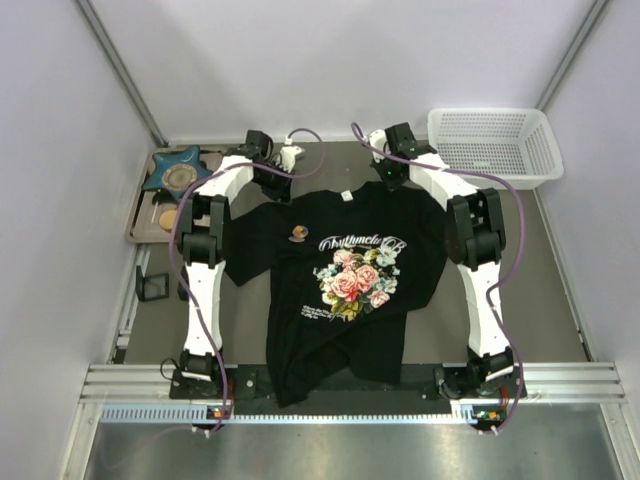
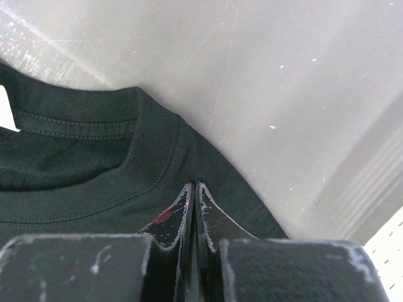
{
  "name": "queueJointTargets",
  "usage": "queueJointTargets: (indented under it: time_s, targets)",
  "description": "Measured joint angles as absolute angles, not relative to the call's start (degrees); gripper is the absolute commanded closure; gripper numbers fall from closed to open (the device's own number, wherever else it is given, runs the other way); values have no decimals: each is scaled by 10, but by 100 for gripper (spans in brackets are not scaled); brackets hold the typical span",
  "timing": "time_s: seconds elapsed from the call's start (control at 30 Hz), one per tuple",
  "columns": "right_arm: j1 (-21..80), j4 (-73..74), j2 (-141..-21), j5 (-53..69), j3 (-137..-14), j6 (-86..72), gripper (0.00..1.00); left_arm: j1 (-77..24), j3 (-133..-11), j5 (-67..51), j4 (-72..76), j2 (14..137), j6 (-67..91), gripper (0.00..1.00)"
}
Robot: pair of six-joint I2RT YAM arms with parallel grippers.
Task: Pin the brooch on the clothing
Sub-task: Flatten out the clothes at the center of the board.
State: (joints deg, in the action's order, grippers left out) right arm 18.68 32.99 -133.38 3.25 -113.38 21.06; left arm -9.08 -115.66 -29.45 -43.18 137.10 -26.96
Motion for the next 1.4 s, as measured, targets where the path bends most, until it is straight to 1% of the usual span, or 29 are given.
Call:
queueJointTargets:
  time_s: [0.23,0.43,0.57,0.6,0.63,0.67,0.7,0.73,0.77,0.8,0.83,0.87,0.93,0.97,1.0,1.03,1.07,1.13,1.23,1.27,1.4]
  targets:
    - [193,307,-1355,-13,-1180,210,100,-82,-1156,-220,-356,1370,-193,100]
    - [213,227,-1381,-75,-1205,223,100,-52,-1155,-149,-259,1370,-148,100]
    - [230,176,-1405,-110,-1216,246,100,-43,-1155,-125,-206,1373,-134,100]
    - [233,168,-1412,-117,-1221,251,95,-42,-1159,-122,-199,1376,-133,100]
    - [237,160,-1422,-125,-1230,256,88,-42,-1168,-119,-194,1383,-131,100]
    - [240,154,-1430,-130,-1236,259,73,-42,-1179,-116,-193,1393,-131,100]
    - [242,150,-1436,-134,-1242,263,70,-42,-1196,-113,-190,1406,-131,100]
    - [242,147,-1439,-138,-1244,263,68,-43,-1208,-109,-184,1418,-131,97]
    - [242,146,-1440,-142,-1245,270,60,-44,-1214,-106,-180,1428,-131,83]
    - [241,146,-1440,-146,-1245,273,54,-45,-1216,-102,-179,1435,-131,74]
    - [240,145,-1440,-149,-1245,273,48,-45,-1216,-101,-178,1439,-131,62]
    - [238,145,-1439,-149,-1245,275,35,-44,-1218,-98,-175,1440,-131,46]
    - [233,154,-1433,-146,-1243,274,25,-41,-1220,-99,-176,1439,-130,38]
    - [231,163,-1427,-140,-1239,274,18,-39,-1220,-100,-178,1439,-128,34]
    - [227,178,-1413,-128,-1225,275,16,-36,-1220,-108,-188,1437,-126,30]
    - [223,193,-1397,-120,-1212,274,14,-33,-1220,-114,-196,1434,-127,29]
    - [218,215,-1374,-103,-1193,275,7,-28,-1220,-125,-213,1428,-128,29]
    - [205,261,-1319,-63,-1158,274,6,-16,-1216,-152,-257,1406,-138,28]
    - [174,329,-1217,18,-1098,281,8,8,-1190,-201,-325,1341,-175,29]
    - [163,345,-1188,39,-1079,285,13,13,-1177,-212,-344,1318,-190,29]
    - [120,408,-1061,105,-976,335,25,35,-1088,-253,-426,1200,-269,32]
